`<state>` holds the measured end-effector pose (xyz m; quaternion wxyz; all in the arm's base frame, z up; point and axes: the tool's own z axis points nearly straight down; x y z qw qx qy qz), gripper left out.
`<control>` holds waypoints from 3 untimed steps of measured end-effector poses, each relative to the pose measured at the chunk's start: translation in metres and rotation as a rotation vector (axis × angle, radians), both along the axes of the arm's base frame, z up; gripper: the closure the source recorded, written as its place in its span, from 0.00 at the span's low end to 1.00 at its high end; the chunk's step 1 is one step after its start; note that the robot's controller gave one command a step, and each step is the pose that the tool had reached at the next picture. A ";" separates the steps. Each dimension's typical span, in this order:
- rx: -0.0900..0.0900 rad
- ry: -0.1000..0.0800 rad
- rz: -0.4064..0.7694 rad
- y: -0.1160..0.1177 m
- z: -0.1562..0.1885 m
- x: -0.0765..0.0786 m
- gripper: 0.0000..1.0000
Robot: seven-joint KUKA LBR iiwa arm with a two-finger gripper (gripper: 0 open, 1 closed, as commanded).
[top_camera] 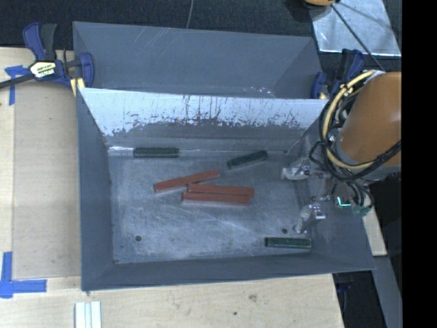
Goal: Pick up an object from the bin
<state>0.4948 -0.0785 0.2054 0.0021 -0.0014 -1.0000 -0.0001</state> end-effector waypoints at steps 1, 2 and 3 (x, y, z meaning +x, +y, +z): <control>-0.001 -0.008 0.002 0.000 0.003 0.002 0.00; -0.002 -0.013 0.063 0.024 -0.042 0.001 0.00; -0.001 -0.015 0.014 0.043 -0.101 0.036 0.00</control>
Offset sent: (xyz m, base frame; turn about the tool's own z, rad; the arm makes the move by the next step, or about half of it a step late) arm -0.0033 0.0751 -0.1354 -0.1837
